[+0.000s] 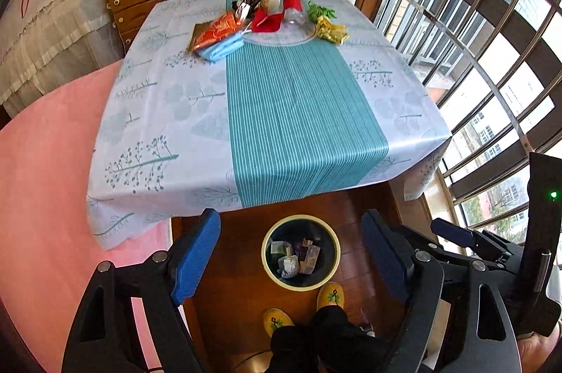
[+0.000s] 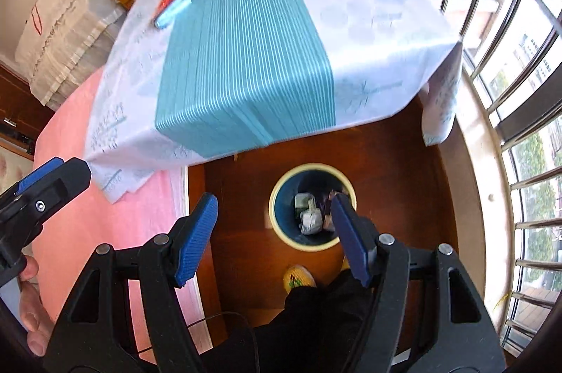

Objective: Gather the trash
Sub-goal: 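Raise both tools and reach toward the yellow and green plastic bags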

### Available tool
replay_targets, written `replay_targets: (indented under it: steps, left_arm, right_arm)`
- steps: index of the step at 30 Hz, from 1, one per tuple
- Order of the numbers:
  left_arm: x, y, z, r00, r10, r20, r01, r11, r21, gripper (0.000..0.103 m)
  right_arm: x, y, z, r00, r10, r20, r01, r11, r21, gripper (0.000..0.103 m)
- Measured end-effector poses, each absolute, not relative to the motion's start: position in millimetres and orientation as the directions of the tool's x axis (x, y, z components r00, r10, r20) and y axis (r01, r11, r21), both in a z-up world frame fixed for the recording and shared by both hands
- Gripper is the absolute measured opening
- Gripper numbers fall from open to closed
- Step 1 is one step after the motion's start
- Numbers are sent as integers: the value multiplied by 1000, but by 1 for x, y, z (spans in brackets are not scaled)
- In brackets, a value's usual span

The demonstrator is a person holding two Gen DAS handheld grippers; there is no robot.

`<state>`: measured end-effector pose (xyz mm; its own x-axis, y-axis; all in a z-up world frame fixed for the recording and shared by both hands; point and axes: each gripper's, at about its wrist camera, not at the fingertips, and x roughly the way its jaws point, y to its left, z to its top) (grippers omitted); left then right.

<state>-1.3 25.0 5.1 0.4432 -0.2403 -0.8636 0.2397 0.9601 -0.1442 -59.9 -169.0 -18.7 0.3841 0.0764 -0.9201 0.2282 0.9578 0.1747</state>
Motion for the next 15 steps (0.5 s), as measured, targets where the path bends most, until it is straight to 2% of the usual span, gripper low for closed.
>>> replay_targets:
  steps: [9,15]
  left_arm:
    - [22,26,62,519,-299,-801,301,941,-156,74]
    - [48,10,89,565,-310,-765,331,934,-134,74]
  right_arm:
    - [-40,-169,60,538,-15,-843,203,973,112,64]
    - [-22,-165,98,615,-62,-786,174,983,59,64]
